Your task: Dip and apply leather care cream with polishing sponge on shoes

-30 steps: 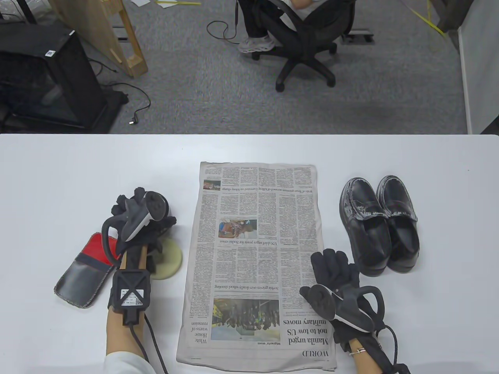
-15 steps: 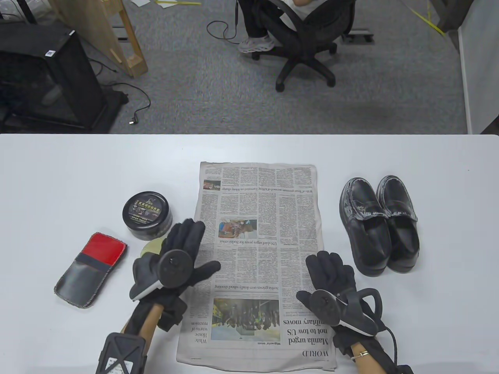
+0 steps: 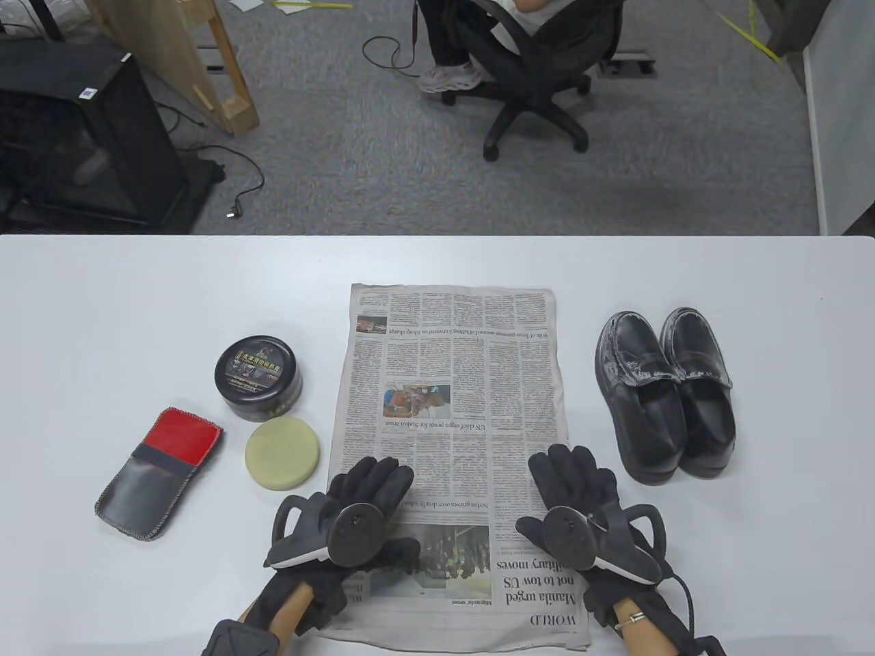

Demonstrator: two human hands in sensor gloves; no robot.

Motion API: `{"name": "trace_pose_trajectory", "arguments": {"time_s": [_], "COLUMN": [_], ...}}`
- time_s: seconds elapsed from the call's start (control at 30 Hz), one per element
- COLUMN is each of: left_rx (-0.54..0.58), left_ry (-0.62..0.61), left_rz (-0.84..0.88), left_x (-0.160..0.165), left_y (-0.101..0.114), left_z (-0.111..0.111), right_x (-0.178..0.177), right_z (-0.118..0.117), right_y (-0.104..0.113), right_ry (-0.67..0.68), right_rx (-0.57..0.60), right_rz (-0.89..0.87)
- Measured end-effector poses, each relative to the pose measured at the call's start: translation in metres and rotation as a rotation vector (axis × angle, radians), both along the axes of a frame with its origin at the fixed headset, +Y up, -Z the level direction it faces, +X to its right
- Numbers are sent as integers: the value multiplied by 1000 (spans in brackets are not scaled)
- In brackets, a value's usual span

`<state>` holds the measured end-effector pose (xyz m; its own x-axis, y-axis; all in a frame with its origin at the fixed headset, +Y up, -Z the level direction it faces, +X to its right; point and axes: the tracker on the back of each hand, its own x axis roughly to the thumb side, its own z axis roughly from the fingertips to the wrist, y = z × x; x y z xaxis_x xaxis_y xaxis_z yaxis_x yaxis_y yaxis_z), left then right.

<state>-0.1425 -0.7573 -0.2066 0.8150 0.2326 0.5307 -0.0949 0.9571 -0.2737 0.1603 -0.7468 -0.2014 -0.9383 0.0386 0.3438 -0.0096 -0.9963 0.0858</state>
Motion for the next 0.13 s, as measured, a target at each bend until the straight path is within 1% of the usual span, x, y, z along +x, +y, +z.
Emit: {"name": "trace_pose_trajectory", "arguments": {"time_s": [0.13], "left_rx": [8], "left_ry": [3], "left_rz": [-20], "left_x": [0], "left_y": [0], "left_z": [0], "right_x": [-1], "right_z": [1], "right_y": [-1], "right_ry": [1], "right_rx": [8], "right_rz": [21]}}
